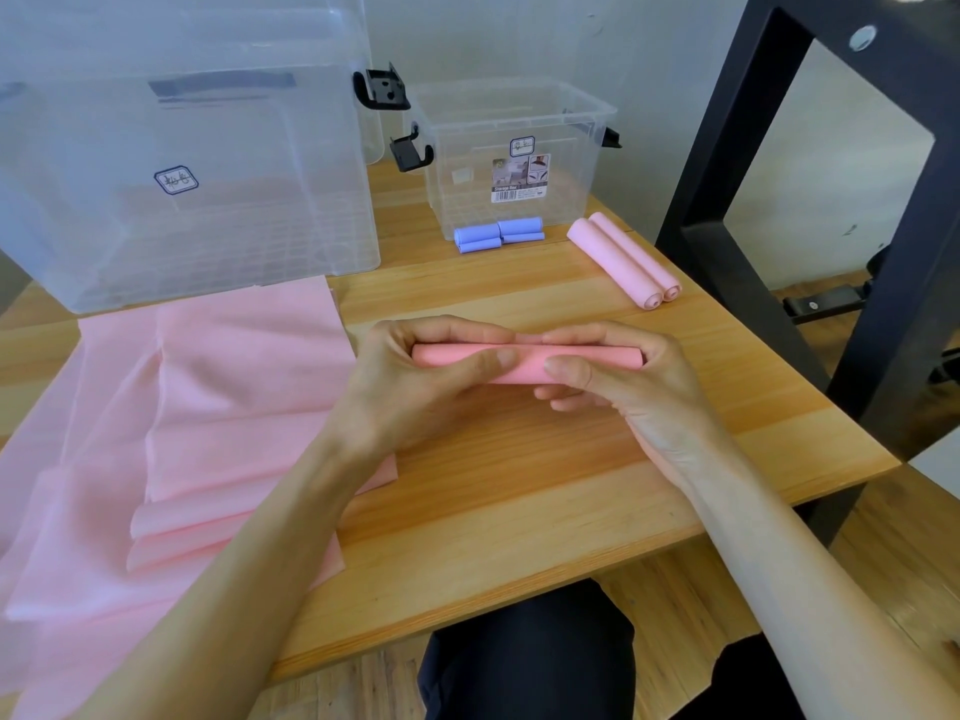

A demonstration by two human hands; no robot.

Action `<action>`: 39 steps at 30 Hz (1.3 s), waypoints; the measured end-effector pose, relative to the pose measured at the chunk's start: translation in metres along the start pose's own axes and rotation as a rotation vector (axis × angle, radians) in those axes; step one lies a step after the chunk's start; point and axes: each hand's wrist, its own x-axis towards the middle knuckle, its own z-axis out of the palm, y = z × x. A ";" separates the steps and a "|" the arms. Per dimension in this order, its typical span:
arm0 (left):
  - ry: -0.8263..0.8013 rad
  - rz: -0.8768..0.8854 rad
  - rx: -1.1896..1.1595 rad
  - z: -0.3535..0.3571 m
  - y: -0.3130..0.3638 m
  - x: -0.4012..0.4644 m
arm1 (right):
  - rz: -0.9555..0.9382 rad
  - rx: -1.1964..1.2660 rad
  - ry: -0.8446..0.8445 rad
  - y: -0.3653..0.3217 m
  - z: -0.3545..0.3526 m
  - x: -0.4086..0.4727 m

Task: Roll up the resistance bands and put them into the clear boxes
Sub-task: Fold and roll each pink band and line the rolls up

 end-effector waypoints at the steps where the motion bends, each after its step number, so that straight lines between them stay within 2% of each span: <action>1: 0.009 -0.051 -0.036 0.000 0.000 0.001 | -0.012 -0.003 -0.004 0.000 0.000 0.000; 4: 0.010 -0.102 -0.040 0.002 0.002 0.001 | -0.016 -0.014 0.015 0.001 0.000 -0.001; 9: -0.009 0.031 0.044 0.002 0.003 -0.002 | 0.003 0.002 0.025 0.002 -0.001 0.000; 15: -0.031 -0.146 -0.118 -0.001 0.000 0.001 | -0.073 -0.038 0.004 0.002 0.000 -0.001; 19: -0.015 0.096 0.126 0.001 0.002 -0.003 | 0.014 0.013 0.014 0.003 -0.003 0.000; 21: -0.011 0.170 0.159 0.002 0.001 -0.003 | 0.038 0.029 0.006 0.004 -0.004 0.002; 23: 0.020 0.124 0.103 0.003 0.001 -0.002 | 0.021 0.028 0.006 0.003 -0.003 0.002; 27: 0.024 -0.139 -0.146 0.002 0.000 0.002 | -0.063 0.025 0.004 0.002 -0.002 0.000; 30: 0.011 -0.175 -0.197 0.000 0.000 0.002 | -0.092 -0.018 0.023 0.003 -0.001 0.000; 35: 0.054 0.073 0.044 0.004 -0.001 0.001 | -0.028 -0.045 0.031 0.005 -0.003 0.001; 39: 0.076 0.039 -0.005 0.001 -0.001 0.002 | -0.051 -0.053 0.006 0.005 -0.002 0.001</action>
